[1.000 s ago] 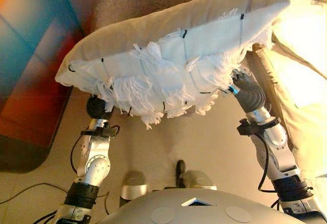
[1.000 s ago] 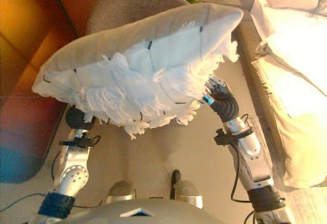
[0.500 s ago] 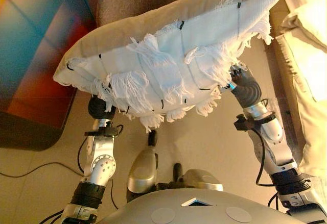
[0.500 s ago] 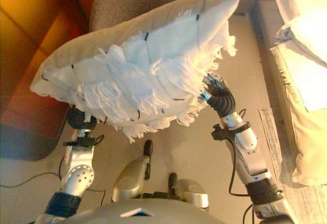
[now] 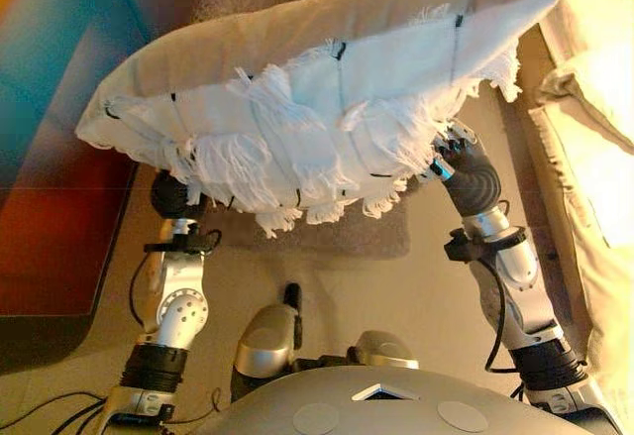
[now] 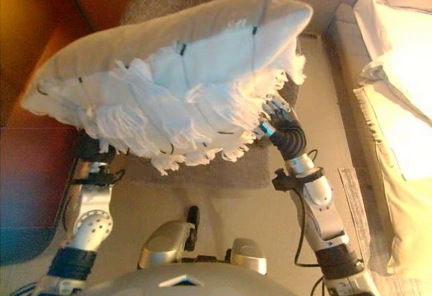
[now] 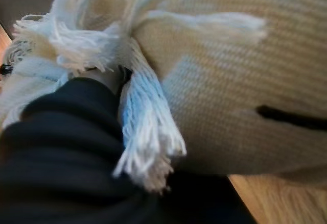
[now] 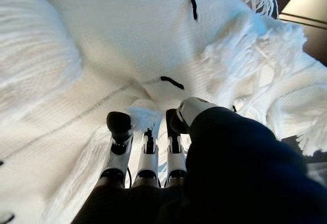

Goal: Pick up the cushion and take it to the sofa

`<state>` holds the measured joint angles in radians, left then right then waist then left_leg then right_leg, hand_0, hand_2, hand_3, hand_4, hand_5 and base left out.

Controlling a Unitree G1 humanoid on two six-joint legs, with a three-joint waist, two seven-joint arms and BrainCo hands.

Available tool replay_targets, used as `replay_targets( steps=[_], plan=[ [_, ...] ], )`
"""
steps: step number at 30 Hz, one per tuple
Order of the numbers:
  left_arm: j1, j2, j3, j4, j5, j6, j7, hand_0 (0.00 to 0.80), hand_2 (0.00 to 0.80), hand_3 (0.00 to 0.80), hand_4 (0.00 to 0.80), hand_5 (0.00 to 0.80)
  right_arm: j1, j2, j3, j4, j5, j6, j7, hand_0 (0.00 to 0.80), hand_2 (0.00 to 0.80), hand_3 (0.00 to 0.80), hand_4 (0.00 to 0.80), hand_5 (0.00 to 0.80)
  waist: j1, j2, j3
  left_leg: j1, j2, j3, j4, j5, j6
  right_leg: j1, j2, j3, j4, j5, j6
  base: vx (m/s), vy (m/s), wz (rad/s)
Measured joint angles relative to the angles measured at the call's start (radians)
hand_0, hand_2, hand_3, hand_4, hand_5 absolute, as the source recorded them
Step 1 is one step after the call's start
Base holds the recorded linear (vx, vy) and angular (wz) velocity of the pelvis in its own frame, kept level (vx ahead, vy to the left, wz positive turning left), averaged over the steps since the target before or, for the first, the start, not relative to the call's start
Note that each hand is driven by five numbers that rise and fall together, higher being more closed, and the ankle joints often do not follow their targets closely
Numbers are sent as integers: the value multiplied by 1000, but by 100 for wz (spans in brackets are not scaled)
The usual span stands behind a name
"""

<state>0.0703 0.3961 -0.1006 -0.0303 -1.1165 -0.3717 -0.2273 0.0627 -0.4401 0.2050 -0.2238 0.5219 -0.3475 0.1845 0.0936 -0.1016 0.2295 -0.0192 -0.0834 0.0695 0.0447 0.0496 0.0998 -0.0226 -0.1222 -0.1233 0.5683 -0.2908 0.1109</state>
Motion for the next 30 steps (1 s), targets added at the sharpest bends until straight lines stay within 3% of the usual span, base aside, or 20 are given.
replay_targets(
  steps=[1,3,4,7,10,12,15,17,19,20,24,27,28,30],
  plan=[
    [0,-11,-1,0,0,3,0,800,800,800,800,800,1,-1,0,1,0,0,-2,800,800,800,800,800,-4,13,2,8,8,-5,-5,-3,-2,-34,1,-28,-53,4,-3,290,-51,14],
    [2,-27,-7,1,1,11,0,800,800,800,800,800,9,-4,0,1,0,-2,-12,800,800,800,800,800,-41,33,-2,16,16,-39,-19,-3,-5,-84,15,-24,-207,44,-9,307,-66,37],
    [3,-29,-11,3,2,12,0,800,800,800,800,800,11,-6,1,3,0,-2,-17,800,800,800,800,800,-55,37,-2,31,16,-54,-31,-11,-12,-100,14,-8,-282,96,-9,386,-92,39],
    [4,-25,-34,9,5,20,3,800,800,800,800,800,13,-5,-1,18,-1,-2,-35,800,800,800,800,800,-97,38,-11,78,15,-104,-57,-20,-28,-109,10,100,-466,273,10,319,-88,46],
    [24,-21,-43,9,35,36,39,800,800,800,800,800,14,-2,0,52,-1,4,-41,800,800,800,800,800,-106,14,-49,114,11,-128,-74,-43,-63,-74,-10,117,-538,342,3,328,-144,29],
    [42,-28,-56,10,43,38,63,800,800,800,800,800,17,-5,-3,88,0,20,-38,800,800,800,800,800,-106,15,-87,132,33,-142,-70,-68,-96,-45,12,112,-560,428,-50,304,-161,25],
    [51,-56,-72,9,45,39,98,800,800,800,800,800,18,-22,-10,96,1,57,-37,800,800,800,800,800,-103,57,-109,128,98,-129,-14,-102,-144,-8,72,85,-595,419,-93,194,-136,18],
    [55,-57,-75,10,71,39,114,800,800,800,800,800,16,-26,-7,124,1,63,-21,800,800,800,800,800,-103,33,-100,50,98,-102,182,-134,-169,14,82,90,-613,408,-119,129,-128,3],
    [71,-65,-71,16,83,35,125,800,800,800,800,800,21,-35,8,127,2,71,-13,800,800,800,800,800,-90,24,-97,-47,101,-98,366,-147,-164,40,83,89,-619,398,-146,171,-9,-12],
    [73,-68,-72,28,87,35,131,800,800,800,800,800,23,-32,12,136,2,72,-12,800,800,800,800,800,-85,24,-98,-65,105,-91,386,-153,-158,46,84,89,-626,397,-151,223,92,-10],
    [73,-85,-77,92,132,74,167,800,800,800,800,800,23,-15,17,189,7,111,-15,800,800,800,800,800,-82,38,-98,-62,109,-72,191,-140,-150,63,83,37,-651,392,-157,145,113,-5],
    [70,-108,-98,156,216,119,213,800,800,800,800,800,24,-17,24,275,10,170,-35,800,800,800,800,800,-82,84,-90,-43,116,-72,37,-66,-110,75,91,-26,-656,382,-135,208,137,3],
    [69,-114,-106,175,240,128,228,800,800,800,800,800,24,-12,25,297,10,185,-43,800,800,800,800,800,-81,97,-91,-27,120,-73,2,-1,-128,82,94,-25,-656,378,-123,242,100,5],
    [70,-111,-114,193,243,146,246,800,800,800,800,800,31,1,27,316,10,203,-51,800,800,800,800,800,-82,95,-91,-5,106,-71,-37,11,-128,90,82,-22,-656,371,-106,215,74,7]
  ],
)
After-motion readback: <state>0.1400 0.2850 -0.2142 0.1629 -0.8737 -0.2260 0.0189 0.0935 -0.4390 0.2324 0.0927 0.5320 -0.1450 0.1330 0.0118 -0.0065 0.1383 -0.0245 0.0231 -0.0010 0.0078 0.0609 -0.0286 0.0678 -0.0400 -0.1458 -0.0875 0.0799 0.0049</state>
